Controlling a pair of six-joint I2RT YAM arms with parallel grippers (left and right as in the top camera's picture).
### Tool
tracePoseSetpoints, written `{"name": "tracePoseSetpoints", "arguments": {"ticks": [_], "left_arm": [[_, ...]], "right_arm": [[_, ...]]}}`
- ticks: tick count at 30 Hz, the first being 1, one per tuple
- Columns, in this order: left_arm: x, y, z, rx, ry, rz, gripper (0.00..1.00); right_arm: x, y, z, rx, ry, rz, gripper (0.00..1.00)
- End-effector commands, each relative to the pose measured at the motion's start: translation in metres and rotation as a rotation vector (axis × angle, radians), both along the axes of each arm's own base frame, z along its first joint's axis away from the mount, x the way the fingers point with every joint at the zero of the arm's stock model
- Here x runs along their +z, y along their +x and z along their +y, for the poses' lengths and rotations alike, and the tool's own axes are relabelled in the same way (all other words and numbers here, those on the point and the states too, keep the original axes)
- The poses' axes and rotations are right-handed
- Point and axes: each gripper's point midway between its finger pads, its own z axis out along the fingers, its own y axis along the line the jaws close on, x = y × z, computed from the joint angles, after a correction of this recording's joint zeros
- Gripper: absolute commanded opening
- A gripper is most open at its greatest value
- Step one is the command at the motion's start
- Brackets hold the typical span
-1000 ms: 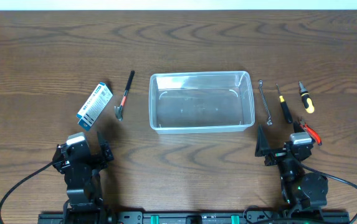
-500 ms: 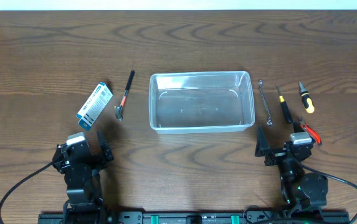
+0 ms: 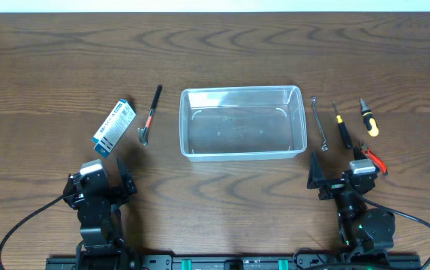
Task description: Pack container
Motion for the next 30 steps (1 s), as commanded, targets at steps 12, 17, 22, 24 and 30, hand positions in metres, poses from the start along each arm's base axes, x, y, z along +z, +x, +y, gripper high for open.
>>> {"name": "tracePoseSetpoints", "arguments": {"ticks": [12, 17, 22, 24, 30], "left_arm": [[-0.007, -0.001, 0.0, -0.007, 0.012, 0.019, 0.98], [-0.007, -0.001, 0.0, -0.007, 0.012, 0.019, 0.98], [-0.007, -0.001, 0.0, -0.007, 0.012, 0.018, 0.98], [-0.006, 0.0, 0.0, -0.008, 0.011, 0.016, 0.98], [0.011, 0.011, -0.018, -0.105, -0.042, -0.076, 0.98]], "right_arm": [[0.0, 0.0, -0.004, -0.018, -0.001, -0.004, 0.99], [0.0, 0.0, -0.004, -0.018, -0.001, -0.004, 0.99], [0.0, 0.0, -0.004, -0.018, -0.001, -0.003, 0.99], [0.0, 0.0, -0.004, -0.018, -0.001, -0.004, 0.99], [0.0, 0.0, -0.004, -0.018, -0.001, -0.004, 0.99]]}}
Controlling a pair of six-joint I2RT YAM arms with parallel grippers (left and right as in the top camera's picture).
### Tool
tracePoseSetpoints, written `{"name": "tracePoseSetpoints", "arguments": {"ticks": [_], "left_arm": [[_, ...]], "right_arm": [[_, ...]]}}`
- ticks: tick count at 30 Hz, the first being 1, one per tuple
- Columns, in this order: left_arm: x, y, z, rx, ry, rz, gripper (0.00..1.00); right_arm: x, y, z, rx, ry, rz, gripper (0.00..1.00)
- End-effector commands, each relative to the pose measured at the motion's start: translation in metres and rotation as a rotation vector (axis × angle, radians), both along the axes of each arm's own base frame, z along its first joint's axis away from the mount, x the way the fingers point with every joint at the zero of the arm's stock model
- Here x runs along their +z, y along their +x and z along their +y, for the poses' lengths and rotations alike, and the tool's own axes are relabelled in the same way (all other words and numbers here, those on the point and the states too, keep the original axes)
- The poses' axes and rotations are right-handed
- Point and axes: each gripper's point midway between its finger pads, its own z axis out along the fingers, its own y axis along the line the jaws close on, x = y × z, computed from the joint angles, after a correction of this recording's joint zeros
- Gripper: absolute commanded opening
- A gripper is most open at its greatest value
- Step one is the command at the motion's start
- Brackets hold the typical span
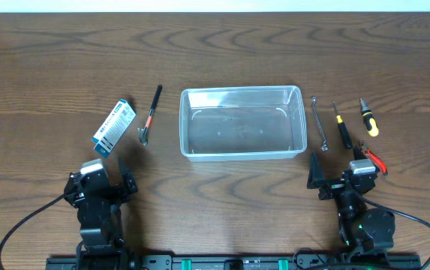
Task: Pack container
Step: 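Move the left gripper forward over the red-handled hammer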
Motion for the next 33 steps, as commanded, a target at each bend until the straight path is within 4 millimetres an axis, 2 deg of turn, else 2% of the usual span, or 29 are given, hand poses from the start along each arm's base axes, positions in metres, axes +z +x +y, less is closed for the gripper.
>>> {"name": "tracePoseSetpoints", "arguments": {"ticks": [1, 3, 7, 9, 10, 14, 18, 20, 23, 27, 33], "left_arm": [[0.012, 0.009, -0.02, -0.117, -0.039, -0.066, 0.98], [0.03, 0.015, -0.038, -0.218, -0.061, -0.133, 0.98], [0.057, 0.013, -0.041, -0.235, -0.067, -0.123, 0.98], [0.077, 0.014, -0.043, -0.246, -0.063, -0.084, 0.98], [0.096, 0.019, -0.042, -0.259, -0.023, -0.056, 0.98], [0.148, 0.043, -0.041, -0.304, 0.085, 0.086, 0.98], [0.178, 0.071, -0.041, -0.321, 0.048, 0.344, 0.98], [0.181, 0.084, -0.042, -0.334, 0.015, 0.464, 0.98], [0.176, 0.103, -0.055, -0.401, -0.062, 0.611, 0.98], [0.151, 0.126, -0.072, -0.482, -0.153, 0.703, 0.98], [0.105, 0.134, -0.077, -0.503, -0.221, 0.855, 0.98]], "right_arm": [[0.0, 0.0, -0.004, -0.017, -0.001, -0.003, 0.99], [0.0, 0.0, -0.004, -0.018, -0.001, -0.004, 0.99], [0.0, 0.0, -0.004, -0.018, -0.001, -0.004, 0.99], [0.0, 0.0, -0.004, -0.018, -0.001, -0.004, 0.99], [0.0, 0.0, -0.004, -0.017, -0.001, -0.004, 0.99], [0.0, 0.0, -0.004, -0.018, -0.001, -0.004, 0.99], [0.0, 0.0, -0.004, -0.018, -0.001, -0.004, 0.99], [0.0, 0.0, -0.004, -0.018, -0.001, -0.004, 0.99], [0.0, 0.0, -0.004, -0.018, -0.001, -0.004, 0.99], [0.0, 0.0, -0.004, -0.018, -0.001, -0.004, 0.99], [0.0, 0.0, -0.004, -0.018, -0.001, -0.004, 0.99]]}}
